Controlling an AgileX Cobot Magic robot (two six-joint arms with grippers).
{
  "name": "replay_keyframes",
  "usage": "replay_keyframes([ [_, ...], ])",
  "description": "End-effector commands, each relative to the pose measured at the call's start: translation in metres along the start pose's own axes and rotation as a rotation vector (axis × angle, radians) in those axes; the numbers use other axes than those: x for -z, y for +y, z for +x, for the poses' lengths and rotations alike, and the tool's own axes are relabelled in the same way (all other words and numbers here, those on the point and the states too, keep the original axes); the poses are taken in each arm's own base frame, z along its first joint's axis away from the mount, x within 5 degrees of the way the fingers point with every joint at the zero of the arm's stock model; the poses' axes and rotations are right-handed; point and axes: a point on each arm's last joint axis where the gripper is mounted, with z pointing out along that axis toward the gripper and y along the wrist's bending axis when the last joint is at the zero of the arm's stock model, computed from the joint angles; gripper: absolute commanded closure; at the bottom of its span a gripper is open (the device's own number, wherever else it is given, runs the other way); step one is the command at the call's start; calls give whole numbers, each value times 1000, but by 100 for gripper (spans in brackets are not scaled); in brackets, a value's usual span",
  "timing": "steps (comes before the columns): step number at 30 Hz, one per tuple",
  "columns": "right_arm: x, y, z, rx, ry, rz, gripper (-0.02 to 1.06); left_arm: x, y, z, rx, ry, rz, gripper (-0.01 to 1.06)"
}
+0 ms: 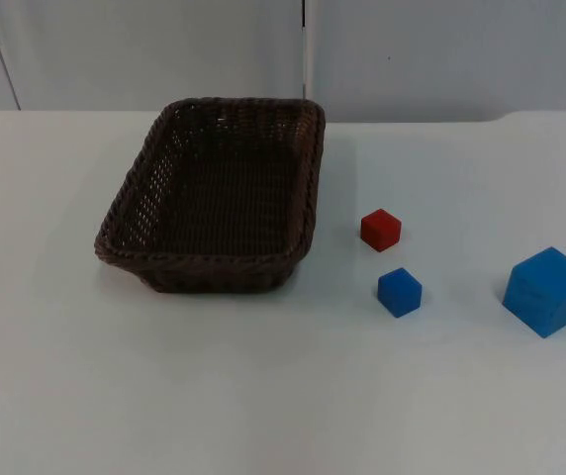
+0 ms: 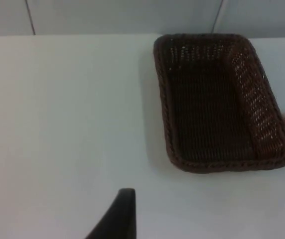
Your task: Pick up the basket with the left hand and place the largest block into the basket with the right hand.
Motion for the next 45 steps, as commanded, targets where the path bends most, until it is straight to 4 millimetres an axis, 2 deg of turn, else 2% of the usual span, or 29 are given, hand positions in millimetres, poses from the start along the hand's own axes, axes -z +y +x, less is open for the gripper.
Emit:
replay_keyframes([
  [1, 0, 0, 0, 2, -7, 1, 0, -8, 1, -9, 8, 0, 16, 0],
  [5, 0, 0, 0, 2, -7, 1, 0, -36, 7, -27, -6, 76, 28, 0],
  [7, 0, 0, 0, 2, -7, 1, 0, -40, 8, -28, -3, 86, 28, 0],
  [10, 0, 0, 0, 2, -7, 1, 0, -59, 13, -36, 11, 130, 35, 0],
  [17, 0, 0, 0, 0, -7, 1, 0, -86, 18, -44, 25, 185, 60, 0],
  [22, 0, 0, 0, -2, -7, 1, 0, -115, 21, -54, 51, 227, 103, 0],
  [23, 0, 0, 0, -2, -7, 1, 0, -115, 21, -54, 51, 227, 103, 0],
  [26, 0, 0, 0, -2, -7, 1, 0, -136, 27, -60, 52, 255, 102, 0],
  [38, 0, 0, 0, -2, -7, 1, 0, -203, 42, -63, 88, 366, 116, 0],
  [39, 0, 0, 0, -2, -7, 1, 0, -203, 42, -63, 88, 366, 116, 0],
  [45, 0, 0, 0, -2, -7, 1, 0, -235, 40, -63, 68, 401, 132, 0],
])
